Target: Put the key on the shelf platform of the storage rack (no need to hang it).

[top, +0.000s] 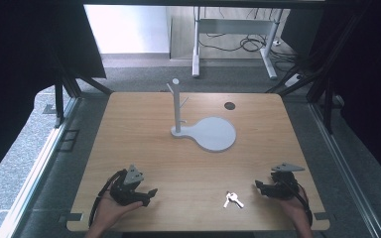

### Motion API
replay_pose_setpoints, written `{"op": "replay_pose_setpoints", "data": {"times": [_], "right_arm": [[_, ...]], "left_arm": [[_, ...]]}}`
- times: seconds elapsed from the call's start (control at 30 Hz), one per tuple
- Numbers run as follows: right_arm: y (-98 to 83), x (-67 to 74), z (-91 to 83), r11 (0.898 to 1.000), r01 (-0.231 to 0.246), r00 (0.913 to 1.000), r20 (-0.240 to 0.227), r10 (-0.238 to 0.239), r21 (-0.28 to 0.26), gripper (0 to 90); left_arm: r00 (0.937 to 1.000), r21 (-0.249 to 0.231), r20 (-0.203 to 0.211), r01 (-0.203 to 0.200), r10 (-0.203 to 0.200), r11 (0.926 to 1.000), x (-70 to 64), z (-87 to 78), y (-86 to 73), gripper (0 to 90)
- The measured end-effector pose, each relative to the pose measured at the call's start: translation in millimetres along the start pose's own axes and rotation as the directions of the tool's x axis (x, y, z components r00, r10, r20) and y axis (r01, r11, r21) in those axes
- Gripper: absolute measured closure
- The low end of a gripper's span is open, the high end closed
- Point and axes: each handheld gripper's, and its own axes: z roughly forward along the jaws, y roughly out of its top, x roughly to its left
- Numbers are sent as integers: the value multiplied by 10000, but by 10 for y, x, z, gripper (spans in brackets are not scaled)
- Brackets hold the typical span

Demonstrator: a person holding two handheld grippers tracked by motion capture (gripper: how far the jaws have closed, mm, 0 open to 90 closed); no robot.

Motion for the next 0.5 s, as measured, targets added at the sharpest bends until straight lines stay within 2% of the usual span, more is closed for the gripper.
{"op": "replay_pose_setpoints", "data": {"times": [0.37, 0.5], "right_arm": [[44, 82, -97, 9991, 375, 9988, -296, -380, -180, 322], [129, 175, -193, 9971, 761, 9964, -381, -758, 54, 325]], "left_arm": [[9997, -264, -150, 179, -183, 9995, 37, -95, 8, 224], [9995, -326, -199, 220, -227, 9992, 60, -125, 5, 224]]}}
